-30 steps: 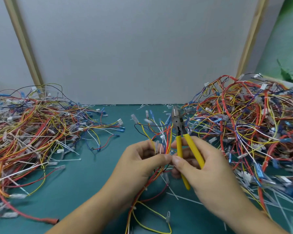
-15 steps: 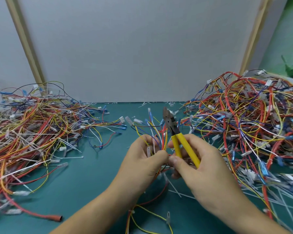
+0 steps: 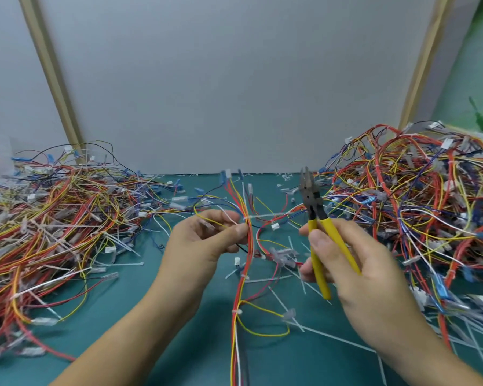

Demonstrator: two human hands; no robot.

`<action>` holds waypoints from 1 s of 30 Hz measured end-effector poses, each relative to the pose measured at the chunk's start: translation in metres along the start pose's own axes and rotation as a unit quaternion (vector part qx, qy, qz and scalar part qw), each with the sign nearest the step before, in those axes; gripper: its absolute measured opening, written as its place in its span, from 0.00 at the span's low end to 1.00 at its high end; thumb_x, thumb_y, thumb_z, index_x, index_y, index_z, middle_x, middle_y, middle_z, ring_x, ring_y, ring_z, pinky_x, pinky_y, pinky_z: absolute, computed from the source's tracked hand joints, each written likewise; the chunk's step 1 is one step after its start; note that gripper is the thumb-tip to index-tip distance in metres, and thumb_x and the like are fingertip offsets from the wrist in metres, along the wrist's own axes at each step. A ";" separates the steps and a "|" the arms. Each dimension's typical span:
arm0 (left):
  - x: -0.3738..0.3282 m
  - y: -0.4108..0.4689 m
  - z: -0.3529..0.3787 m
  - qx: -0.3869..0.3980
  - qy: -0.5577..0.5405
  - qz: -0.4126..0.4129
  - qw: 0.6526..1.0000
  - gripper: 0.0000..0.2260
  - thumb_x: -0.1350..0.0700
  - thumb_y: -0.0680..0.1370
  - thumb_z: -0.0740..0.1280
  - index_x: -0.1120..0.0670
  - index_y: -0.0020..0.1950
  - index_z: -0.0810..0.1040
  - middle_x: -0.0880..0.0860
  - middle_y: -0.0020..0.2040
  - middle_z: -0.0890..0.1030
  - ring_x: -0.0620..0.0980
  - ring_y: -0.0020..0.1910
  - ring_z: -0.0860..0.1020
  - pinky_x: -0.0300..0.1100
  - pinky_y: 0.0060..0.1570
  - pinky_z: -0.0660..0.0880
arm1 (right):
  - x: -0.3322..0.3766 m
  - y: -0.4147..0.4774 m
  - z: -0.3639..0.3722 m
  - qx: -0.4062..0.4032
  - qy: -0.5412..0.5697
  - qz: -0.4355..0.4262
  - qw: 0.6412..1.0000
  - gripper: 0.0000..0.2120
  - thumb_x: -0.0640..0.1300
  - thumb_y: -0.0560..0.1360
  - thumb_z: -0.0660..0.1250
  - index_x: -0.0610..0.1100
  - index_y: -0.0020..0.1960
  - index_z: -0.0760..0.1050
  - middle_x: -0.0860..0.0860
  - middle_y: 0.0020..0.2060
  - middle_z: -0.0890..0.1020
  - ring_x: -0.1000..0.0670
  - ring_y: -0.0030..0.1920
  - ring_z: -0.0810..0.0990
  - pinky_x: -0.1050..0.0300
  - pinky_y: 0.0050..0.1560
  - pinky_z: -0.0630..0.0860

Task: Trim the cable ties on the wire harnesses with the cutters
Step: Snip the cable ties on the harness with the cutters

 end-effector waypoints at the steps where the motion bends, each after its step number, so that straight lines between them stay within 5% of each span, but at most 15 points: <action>1: -0.002 0.001 -0.003 -0.012 -0.006 0.010 1.000 0.06 0.64 0.70 0.74 0.54 0.41 0.82 0.55 0.36 0.84 0.48 0.35 0.82 0.33 0.35 0.75 | -0.001 -0.002 0.004 0.021 -0.007 0.014 1.000 0.13 0.63 0.75 0.64 0.56 0.49 0.80 0.47 0.36 0.82 0.50 0.37 0.85 0.55 0.43 0.82; 7: -0.014 -0.003 -0.003 -0.015 0.001 0.060 0.998 0.05 0.63 0.71 0.74 0.55 0.44 0.83 0.53 0.36 0.84 0.45 0.35 0.81 0.33 0.37 0.76 | -0.010 -0.007 0.022 0.103 -0.058 0.059 0.991 0.20 0.67 0.70 0.59 0.53 0.45 0.80 0.51 0.36 0.83 0.51 0.32 0.82 0.51 0.38 0.82; 14: -0.018 -0.005 0.001 0.002 -0.003 0.080 0.997 0.06 0.63 0.71 0.74 0.59 0.46 0.81 0.52 0.36 0.84 0.44 0.36 0.81 0.32 0.38 0.75 | -0.011 -0.008 0.022 0.112 -0.068 0.066 0.989 0.20 0.67 0.70 0.60 0.54 0.48 0.81 0.52 0.37 0.83 0.53 0.32 0.82 0.57 0.36 0.81; 30: -0.017 -0.008 0.006 0.015 -0.011 0.074 0.997 0.08 0.61 0.69 0.74 0.60 0.47 0.81 0.56 0.37 0.85 0.47 0.37 0.82 0.35 0.41 0.77 | -0.010 -0.008 0.023 0.112 -0.069 0.068 0.989 0.22 0.67 0.70 0.59 0.50 0.46 0.80 0.49 0.34 0.82 0.50 0.30 0.82 0.49 0.37 0.81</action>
Point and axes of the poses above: each hand's wrist, its own y-axis towards the middle knuckle, its own z-axis out of the palm, x = y × z, the point moved 8 cm from there along y, towards the middle knuckle
